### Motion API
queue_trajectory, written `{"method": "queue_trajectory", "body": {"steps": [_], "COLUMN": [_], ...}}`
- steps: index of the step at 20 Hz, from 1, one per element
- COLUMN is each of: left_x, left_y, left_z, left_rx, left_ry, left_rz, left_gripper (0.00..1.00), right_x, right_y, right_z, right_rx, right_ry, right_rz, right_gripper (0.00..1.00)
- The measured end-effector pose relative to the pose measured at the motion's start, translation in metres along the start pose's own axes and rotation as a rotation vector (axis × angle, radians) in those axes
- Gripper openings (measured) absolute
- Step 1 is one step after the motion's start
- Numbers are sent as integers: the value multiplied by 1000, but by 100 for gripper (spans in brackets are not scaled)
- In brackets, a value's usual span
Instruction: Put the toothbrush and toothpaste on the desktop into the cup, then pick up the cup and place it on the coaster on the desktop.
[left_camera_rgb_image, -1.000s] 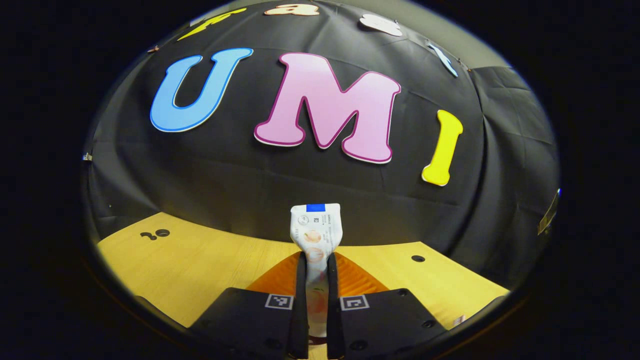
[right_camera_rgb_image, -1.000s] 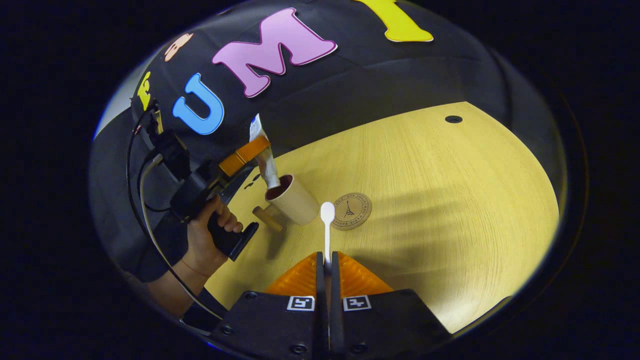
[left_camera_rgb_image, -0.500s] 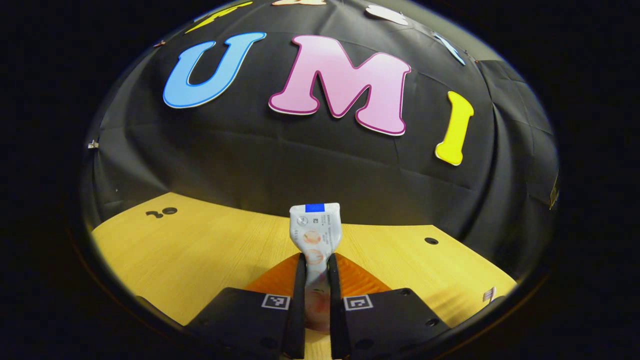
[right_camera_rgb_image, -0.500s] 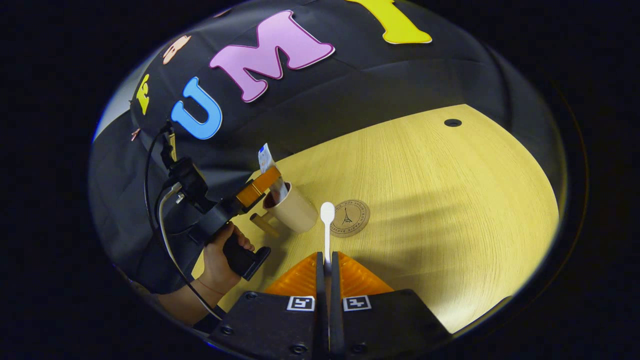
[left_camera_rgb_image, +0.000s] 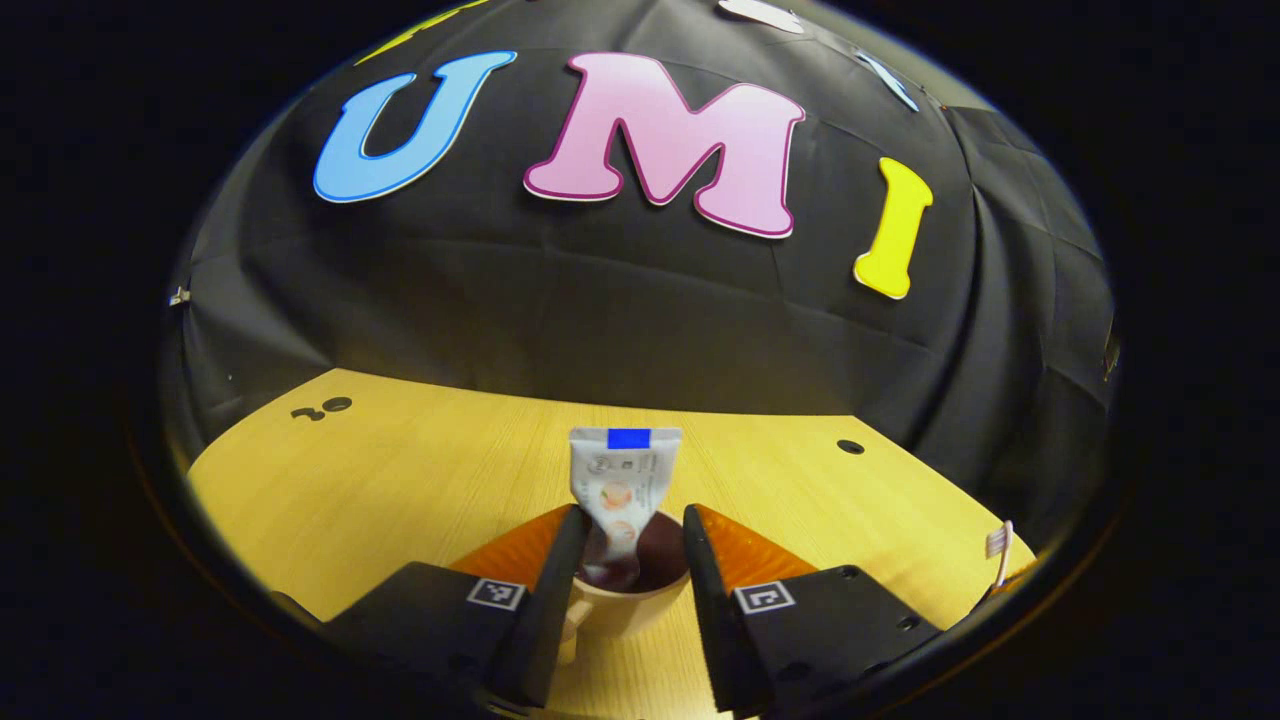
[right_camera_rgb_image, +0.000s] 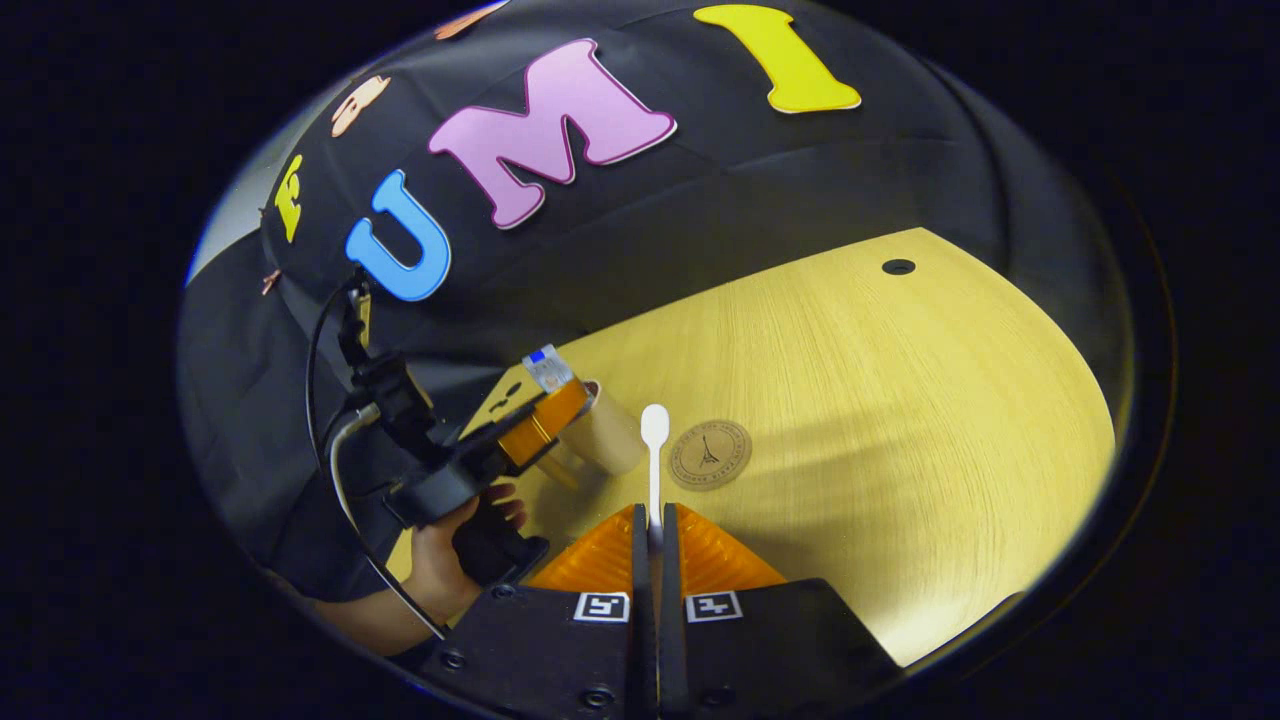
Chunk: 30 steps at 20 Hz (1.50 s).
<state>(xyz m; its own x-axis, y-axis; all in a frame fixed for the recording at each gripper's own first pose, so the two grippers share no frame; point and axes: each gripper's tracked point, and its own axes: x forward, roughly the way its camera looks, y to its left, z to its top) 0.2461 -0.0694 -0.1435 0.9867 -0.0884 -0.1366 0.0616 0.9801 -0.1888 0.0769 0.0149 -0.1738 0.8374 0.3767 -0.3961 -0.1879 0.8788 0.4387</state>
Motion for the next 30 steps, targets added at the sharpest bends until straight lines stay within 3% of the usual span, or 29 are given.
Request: {"method": "queue_trajectory", "body": {"steps": [1, 6, 13, 21, 24, 30], "left_x": [-7, -65, -140, -178, -185, -195], "left_y": [1, 21, 63, 91, 92, 97], "left_z": [1, 5, -26, -53, -55, -67], "left_rx": [1, 2, -1, 4, -7, 7], "left_ry": [5, 38, 139, 191, 196, 216], "left_rz": [-3, -27, -42, -46, -62, -88], "left_gripper": [68, 77, 78, 78, 79, 78], "right_x": [2, 17, 72, 128, 145, 167], "right_y": [7, 51, 107, 97, 84, 64], "right_z": [8, 54, 125, 150, 140, 103], "right_rx": [4, 2, 32, 74, 133, 105], "right_ry": [-26, -172, -397, -561, -600, -579], "right_rz": [7, 63, 157, 99, 68, -14], "right_gripper": [6, 6, 6, 6, 6, 6]}}
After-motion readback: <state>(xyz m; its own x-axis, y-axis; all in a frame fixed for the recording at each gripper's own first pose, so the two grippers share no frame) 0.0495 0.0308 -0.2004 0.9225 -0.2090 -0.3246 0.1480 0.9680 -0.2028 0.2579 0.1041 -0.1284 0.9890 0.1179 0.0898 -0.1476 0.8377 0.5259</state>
